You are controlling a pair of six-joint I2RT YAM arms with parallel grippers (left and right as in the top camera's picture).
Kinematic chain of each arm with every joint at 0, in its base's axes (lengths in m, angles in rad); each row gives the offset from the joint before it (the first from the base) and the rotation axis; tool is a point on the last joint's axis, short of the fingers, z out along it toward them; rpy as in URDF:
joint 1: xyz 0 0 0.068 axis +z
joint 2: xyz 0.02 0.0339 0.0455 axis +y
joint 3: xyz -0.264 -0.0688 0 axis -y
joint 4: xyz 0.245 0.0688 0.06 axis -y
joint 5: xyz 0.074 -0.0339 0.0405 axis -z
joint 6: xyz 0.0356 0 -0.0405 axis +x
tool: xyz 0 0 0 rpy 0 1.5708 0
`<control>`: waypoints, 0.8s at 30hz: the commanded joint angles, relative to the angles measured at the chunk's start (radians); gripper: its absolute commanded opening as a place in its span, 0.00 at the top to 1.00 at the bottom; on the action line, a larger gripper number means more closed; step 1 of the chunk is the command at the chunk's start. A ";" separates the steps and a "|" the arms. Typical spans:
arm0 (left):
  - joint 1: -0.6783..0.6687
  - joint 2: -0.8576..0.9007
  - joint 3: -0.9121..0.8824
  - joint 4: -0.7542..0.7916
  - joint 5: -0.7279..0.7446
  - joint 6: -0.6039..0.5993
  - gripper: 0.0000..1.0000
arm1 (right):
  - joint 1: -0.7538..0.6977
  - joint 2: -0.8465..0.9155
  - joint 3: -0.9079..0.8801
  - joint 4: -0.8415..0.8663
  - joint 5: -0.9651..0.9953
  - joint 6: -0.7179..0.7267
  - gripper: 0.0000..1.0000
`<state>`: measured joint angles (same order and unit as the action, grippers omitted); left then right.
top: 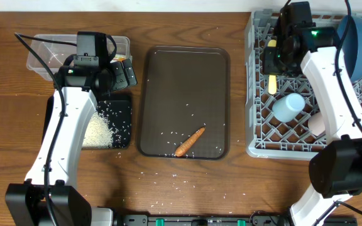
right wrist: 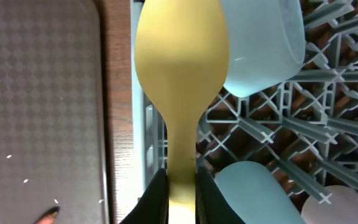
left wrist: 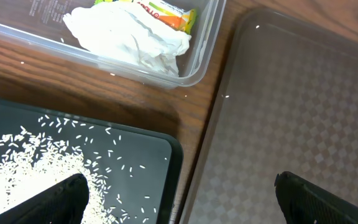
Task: Sort waste into correct bins and load items into the dishwasher rack
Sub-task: 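Carry the yellow spoon into the rack and release it with the right gripper, then reach the left gripper to the carrot on the brown tray and grasp it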
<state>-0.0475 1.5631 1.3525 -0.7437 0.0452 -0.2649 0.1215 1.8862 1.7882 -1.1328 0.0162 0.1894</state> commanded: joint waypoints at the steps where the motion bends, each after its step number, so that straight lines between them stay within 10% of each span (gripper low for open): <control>1: 0.002 -0.020 -0.004 -0.002 -0.009 0.001 0.02 | -0.003 0.013 -0.017 0.010 0.010 -0.032 0.90; 9: 0.002 -0.020 -0.004 -0.002 -0.009 0.001 0.02 | -0.002 0.029 -0.031 0.041 0.009 -0.034 0.55; 24: -0.027 -0.007 -0.008 -0.069 0.213 0.021 0.09 | -0.005 -0.114 0.058 -0.095 -0.069 -0.095 0.28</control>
<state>-0.0513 1.5631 1.3521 -0.7967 0.1379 -0.2672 0.1207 1.8587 1.8080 -1.2201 -0.0410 0.1238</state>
